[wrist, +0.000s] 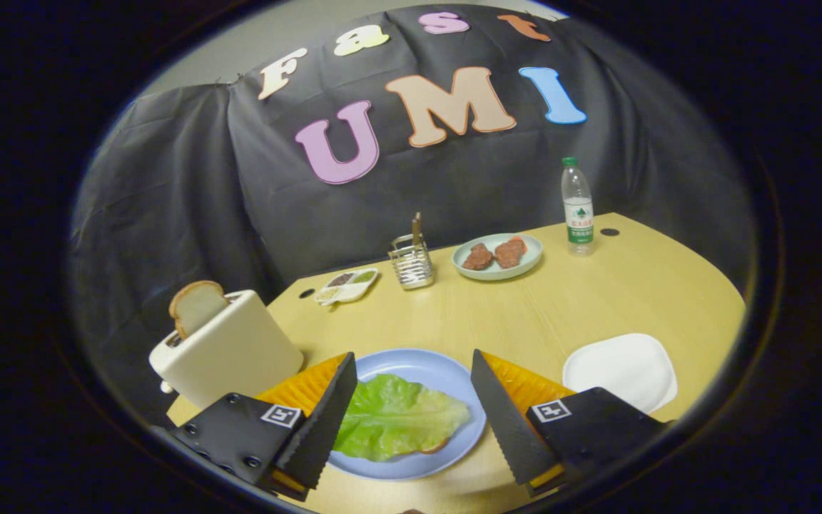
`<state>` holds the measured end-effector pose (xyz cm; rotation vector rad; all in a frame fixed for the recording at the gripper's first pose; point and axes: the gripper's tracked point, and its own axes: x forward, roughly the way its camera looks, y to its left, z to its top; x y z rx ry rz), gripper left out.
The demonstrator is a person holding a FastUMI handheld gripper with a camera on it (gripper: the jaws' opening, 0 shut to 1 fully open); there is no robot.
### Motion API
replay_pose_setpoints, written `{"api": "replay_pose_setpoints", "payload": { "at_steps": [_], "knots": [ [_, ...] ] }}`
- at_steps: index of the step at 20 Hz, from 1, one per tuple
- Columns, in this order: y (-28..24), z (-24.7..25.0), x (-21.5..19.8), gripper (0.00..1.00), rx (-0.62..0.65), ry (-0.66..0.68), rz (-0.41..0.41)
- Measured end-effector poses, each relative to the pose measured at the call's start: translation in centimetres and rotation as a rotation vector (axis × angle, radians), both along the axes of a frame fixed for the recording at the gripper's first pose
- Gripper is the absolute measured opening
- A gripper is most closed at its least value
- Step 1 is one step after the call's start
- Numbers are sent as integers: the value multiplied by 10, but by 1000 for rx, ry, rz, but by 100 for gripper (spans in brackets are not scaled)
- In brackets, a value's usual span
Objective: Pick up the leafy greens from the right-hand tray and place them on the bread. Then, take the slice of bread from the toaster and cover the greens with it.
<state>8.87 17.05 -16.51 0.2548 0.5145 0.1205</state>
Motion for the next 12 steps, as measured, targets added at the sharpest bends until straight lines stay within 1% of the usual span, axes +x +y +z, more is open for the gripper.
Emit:
{"api": "replay_pose_setpoints", "payload": {
  "at_steps": [2,6,12],
  "knots": [
    [29,23,4,100,30,-15,51],
    [84,58,14,100,7,-50,136],
    [178,87,22,99,132,-43,255]
  ]
}}
